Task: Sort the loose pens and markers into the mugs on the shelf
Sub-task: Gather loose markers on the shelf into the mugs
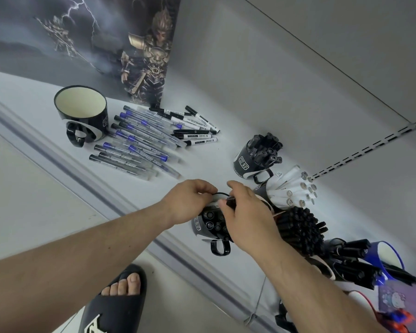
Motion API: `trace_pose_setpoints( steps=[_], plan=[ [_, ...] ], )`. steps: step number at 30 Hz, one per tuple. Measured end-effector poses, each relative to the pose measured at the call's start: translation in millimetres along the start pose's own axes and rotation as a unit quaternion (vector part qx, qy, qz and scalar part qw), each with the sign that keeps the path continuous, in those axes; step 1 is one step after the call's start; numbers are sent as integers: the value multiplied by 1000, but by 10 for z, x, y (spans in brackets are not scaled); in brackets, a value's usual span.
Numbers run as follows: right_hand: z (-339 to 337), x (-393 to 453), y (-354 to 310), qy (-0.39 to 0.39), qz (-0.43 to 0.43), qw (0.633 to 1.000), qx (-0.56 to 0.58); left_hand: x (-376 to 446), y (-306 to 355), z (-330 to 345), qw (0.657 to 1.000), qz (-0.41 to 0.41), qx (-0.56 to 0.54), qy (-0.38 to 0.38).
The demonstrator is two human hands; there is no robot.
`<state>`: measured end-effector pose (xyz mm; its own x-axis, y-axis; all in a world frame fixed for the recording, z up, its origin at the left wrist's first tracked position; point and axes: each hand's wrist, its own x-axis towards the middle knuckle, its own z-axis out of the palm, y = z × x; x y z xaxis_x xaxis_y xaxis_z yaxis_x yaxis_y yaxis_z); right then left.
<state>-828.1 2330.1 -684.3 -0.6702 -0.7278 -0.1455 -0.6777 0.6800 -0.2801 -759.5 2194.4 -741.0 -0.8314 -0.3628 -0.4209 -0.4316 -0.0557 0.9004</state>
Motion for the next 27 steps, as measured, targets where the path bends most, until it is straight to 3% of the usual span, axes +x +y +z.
trace_pose_setpoints(
  steps=[4, 10, 14, 17, 19, 21, 24, 27],
  plan=[
    [12, 106, -67, -133, 33, 989, -60, -14, -23, -12, 1000, -12, -3, -6],
    [-146, 282, -135, -244, 81, 964, -68, -43, -15, -47, 999, -27, -19, -11],
    [-272, 220, -151, -113, 51, 985, -117, -46, -17, -131, 998, -36, -44, 13],
    [-244, 107, -214, -155, 41, 978, -134, -52, -27, -197, 998, -36, -40, 21],
    [-332, 125, -270, -130, 45, 984, -115, -44, -9, -265, 998, -26, -49, 32],
    [-550, 256, -372, -42, 53, 997, -30, -33, 23, -360, 997, -6, -51, 52],
    [-864, 512, -603, 70, 68, 988, 119, -60, 88, -486, 995, 34, -62, 64],
    [-901, 775, -871, 63, 87, 951, 289, -175, 245, -557, 985, 101, -141, 20]
  ],
)
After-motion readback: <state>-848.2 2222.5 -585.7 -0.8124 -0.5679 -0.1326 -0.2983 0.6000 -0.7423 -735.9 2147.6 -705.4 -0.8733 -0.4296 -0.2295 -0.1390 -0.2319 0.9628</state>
